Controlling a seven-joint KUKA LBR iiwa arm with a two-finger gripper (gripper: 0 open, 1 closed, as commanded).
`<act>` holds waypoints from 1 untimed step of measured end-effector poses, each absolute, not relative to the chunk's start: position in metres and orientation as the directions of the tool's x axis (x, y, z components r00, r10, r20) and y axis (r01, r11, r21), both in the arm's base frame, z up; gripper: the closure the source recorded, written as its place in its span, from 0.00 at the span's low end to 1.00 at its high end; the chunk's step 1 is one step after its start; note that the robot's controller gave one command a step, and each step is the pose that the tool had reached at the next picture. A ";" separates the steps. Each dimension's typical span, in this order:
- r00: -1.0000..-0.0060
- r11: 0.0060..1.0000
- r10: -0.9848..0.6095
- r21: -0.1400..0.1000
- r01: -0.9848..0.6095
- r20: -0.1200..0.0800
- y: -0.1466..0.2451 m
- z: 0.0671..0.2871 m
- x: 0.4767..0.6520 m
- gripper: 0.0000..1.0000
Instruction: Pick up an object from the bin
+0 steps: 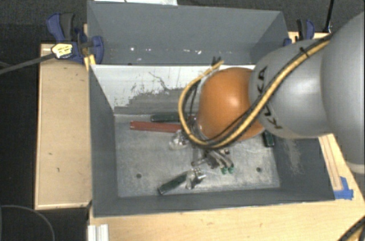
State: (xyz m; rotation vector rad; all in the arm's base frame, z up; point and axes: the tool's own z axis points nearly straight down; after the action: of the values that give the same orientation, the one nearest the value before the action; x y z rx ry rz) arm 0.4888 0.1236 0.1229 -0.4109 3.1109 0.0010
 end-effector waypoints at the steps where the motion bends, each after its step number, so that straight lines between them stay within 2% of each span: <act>1: -0.904 0.904 -0.428 -0.001 -0.428 -0.006 0.150 0.072 0.487 0.00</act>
Offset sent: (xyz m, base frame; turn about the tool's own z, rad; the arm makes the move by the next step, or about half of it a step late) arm -0.0128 0.0211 -0.0529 -0.3136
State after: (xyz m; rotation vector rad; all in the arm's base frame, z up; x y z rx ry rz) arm 0.4870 0.1501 0.0724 -0.6881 3.0592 0.0011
